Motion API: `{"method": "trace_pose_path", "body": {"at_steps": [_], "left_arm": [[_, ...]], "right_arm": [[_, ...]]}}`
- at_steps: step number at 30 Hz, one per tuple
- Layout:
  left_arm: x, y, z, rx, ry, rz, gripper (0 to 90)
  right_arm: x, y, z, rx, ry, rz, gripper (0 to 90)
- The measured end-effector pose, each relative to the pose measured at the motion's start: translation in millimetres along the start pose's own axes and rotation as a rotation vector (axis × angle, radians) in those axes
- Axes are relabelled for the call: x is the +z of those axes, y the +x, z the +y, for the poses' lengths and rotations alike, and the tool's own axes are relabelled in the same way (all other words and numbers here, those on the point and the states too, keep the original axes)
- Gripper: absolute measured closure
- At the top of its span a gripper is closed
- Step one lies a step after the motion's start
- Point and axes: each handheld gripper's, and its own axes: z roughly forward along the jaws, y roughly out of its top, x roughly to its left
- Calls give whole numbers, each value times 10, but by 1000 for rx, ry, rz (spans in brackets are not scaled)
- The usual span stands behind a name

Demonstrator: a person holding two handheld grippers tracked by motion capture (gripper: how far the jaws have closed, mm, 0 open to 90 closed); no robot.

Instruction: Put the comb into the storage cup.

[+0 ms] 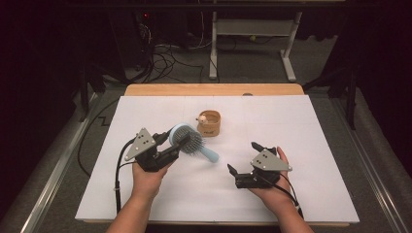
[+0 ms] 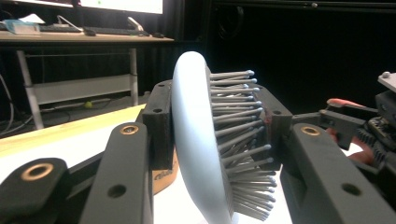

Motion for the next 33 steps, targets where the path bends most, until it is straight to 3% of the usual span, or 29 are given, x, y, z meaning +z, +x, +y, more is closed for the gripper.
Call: {"method": "trace_pose_path", "body": {"at_steps": [9,18,33], "left_arm": [[-95,84,22,5,-6,54,584],[-176,143,23,21,-2,101,584],[-262,189,32,44,6,162,584]], "right_arm": [[-132,-204,-138,40,12,-45,1],[-250,-406,-271,113,16,-87,1],[-432,-622,-456,171,28,-150,0]]}}
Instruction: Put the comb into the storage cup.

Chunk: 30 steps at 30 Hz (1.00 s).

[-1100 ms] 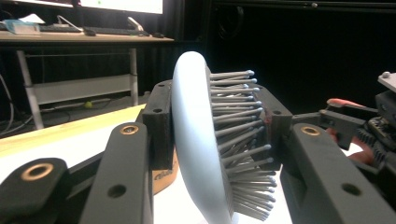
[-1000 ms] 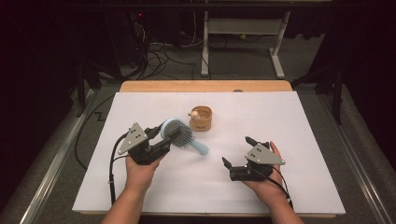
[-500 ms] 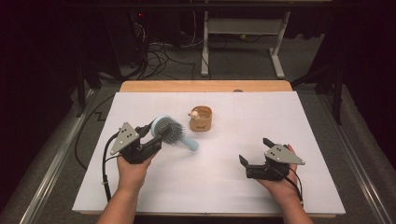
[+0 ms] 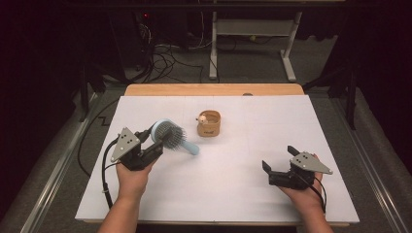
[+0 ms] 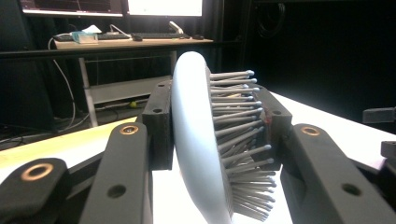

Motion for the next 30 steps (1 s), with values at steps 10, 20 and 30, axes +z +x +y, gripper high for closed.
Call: {"method": "trace_pose_path", "body": {"at_steps": [10,20,30], "left_arm": [[-27,44,0,-10,-9,22,583],[-26,15,4,-1,-20,26,584],[-19,-34,30,9,-30,25,584]], "right_arm": [[-94,-50,-65,16,5,-25,1],[-99,-56,-71,30,5,-30,1],[-107,-72,-45,28,-16,-31,1]]}}
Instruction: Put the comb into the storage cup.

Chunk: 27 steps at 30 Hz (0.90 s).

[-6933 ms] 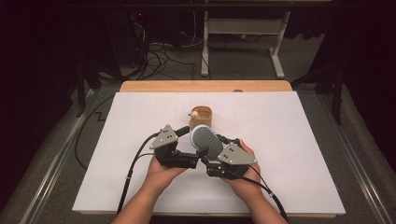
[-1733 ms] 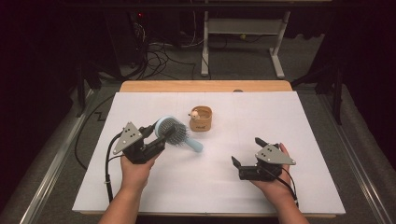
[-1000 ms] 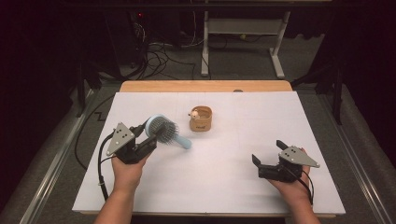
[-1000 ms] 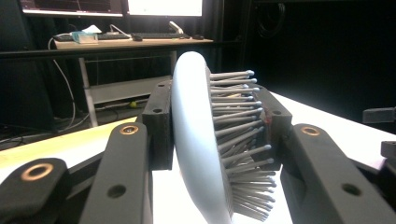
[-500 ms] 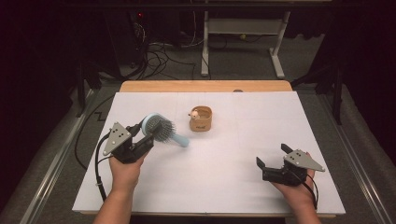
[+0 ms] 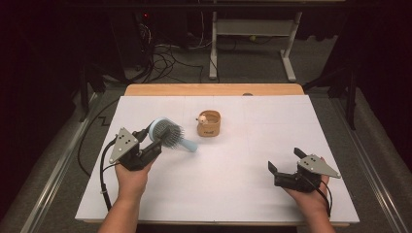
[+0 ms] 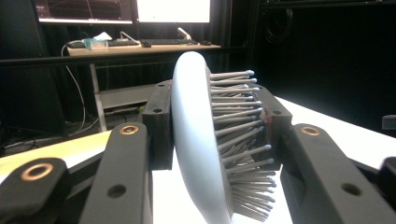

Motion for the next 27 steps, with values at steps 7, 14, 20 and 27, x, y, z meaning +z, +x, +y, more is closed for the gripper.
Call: {"method": "trace_pose_path", "body": {"at_steps": [7,14,20,27], "left_arm": [[59,-69,43,-3,-3,-17,584],[112,-159,101,3,-13,-35,585],[164,-190,144,-12,-17,-48,586],[234,-200,198,-29,-22,-55,586]], "right_arm": [[18,18,9,-10,-3,4,1],[9,9,21,-10,-10,0,1],[7,12,22,-8,-12,2,1],[2,8,27,-4,-18,0,1]]}}
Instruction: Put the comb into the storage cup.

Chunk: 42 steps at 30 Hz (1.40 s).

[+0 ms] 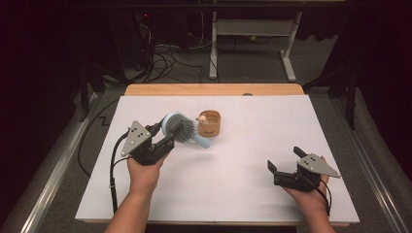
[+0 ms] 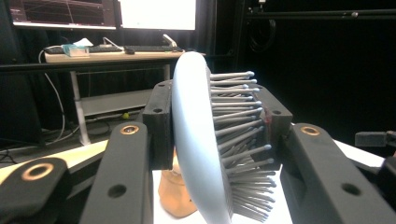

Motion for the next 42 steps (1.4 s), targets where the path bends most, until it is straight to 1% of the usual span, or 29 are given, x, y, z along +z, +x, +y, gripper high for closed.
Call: {"method": "trace_pose_path", "body": {"at_steps": [6,14,24,28,34,42], "left_arm": [[59,-17,80,5,-7,-1,586],[150,-31,144,15,-4,-4,586],[255,-10,231,17,-21,-2,586],[293,-2,272,18,-31,0,586],[383,35,381,27,-39,14,586],[501,67,443,34,-40,23,586]], "right_arm": [[-1,-1,0,2,-3,-1,1],[-6,-6,1,6,-8,0,1],[-7,-7,3,19,-12,9,1],[-4,-3,4,15,-12,12,1],[-5,-5,4,17,-15,15,1],[-11,0,10,12,-17,16,1]]}}
